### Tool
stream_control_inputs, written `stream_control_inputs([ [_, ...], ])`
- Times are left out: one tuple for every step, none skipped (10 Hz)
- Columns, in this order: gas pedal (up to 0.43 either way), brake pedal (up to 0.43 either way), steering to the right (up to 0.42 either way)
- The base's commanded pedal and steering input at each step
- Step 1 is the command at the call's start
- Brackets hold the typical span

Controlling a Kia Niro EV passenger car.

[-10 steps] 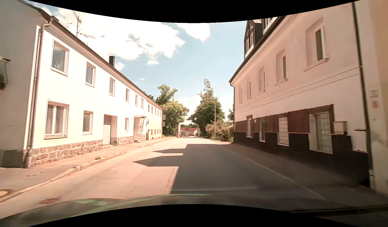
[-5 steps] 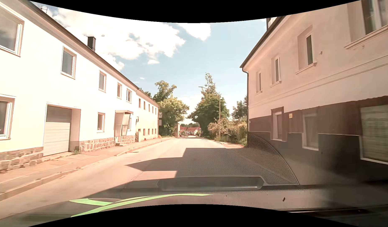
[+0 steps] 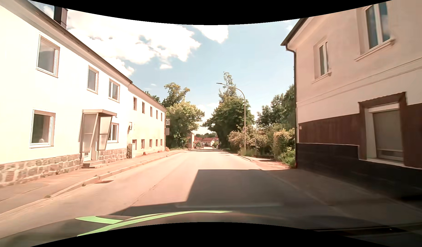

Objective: Follow the waypoints while adhering to traffic rules and regulations

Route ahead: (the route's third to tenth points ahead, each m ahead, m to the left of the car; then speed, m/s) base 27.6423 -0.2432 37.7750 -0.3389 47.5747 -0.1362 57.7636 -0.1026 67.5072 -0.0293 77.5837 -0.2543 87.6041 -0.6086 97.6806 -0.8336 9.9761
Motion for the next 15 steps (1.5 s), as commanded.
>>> stream_control_inputs([
  [0.000,0.000,0.003],
  [0.000,0.000,0.003],
  [0.000,0.000,0.003],
  [0.000,0.000,0.003],
  [0.000,0.000,0.003],
  [0.000,0.000,0.003],
  [0.000,0.000,0.002],
  [0.000,0.000,0.002],
  [0.000,0.000,0.001],
  [0.000,0.000,0.001],
  [0.000,0.000,0.000],
  [0.000,0.000,0.000],
  [0.000,0.000,0.000],
  [0.000,0.000,-0.001],
  [0.000,0.000,-0.002],
])
